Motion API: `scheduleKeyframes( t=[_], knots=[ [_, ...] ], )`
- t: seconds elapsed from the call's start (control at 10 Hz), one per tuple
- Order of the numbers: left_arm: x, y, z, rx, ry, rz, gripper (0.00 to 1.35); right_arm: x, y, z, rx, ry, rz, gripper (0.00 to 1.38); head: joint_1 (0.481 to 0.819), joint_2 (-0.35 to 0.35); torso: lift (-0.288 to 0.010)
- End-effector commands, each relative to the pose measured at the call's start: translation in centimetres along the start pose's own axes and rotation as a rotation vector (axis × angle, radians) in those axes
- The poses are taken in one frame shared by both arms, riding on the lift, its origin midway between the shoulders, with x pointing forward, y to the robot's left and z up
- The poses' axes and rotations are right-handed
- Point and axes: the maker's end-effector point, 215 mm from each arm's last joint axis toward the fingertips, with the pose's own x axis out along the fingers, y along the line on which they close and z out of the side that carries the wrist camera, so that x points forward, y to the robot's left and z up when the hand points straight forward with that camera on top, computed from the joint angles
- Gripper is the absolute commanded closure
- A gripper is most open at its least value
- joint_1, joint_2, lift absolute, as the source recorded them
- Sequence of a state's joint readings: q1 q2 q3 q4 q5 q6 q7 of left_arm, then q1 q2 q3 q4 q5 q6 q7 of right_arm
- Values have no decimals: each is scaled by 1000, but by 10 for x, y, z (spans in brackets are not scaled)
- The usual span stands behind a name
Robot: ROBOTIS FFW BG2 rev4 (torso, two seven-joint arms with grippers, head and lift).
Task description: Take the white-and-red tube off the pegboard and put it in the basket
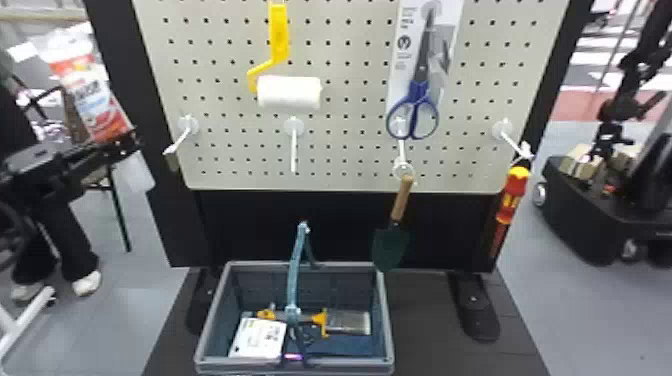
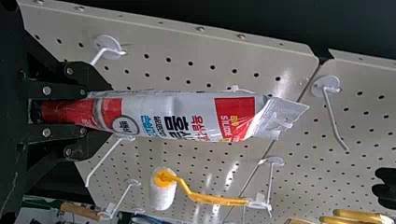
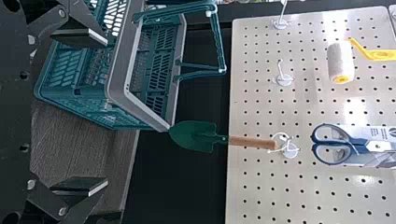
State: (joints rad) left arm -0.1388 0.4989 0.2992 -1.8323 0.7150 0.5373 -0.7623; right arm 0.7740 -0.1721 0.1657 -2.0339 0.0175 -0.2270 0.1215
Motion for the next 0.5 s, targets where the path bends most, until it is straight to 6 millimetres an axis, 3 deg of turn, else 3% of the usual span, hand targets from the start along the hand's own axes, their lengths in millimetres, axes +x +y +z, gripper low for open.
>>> scheduleKeyframes(
  t=[0.0,0.4],
  knots=[
    [-8,0,-17,-29,4,13,1219,1,1,0,0,0,1,236,549,0,-100],
    [-24,-13,-86,-196,0,50,1219,4,3,-2,1,-1,7,236,549,0,-100]
  ],
)
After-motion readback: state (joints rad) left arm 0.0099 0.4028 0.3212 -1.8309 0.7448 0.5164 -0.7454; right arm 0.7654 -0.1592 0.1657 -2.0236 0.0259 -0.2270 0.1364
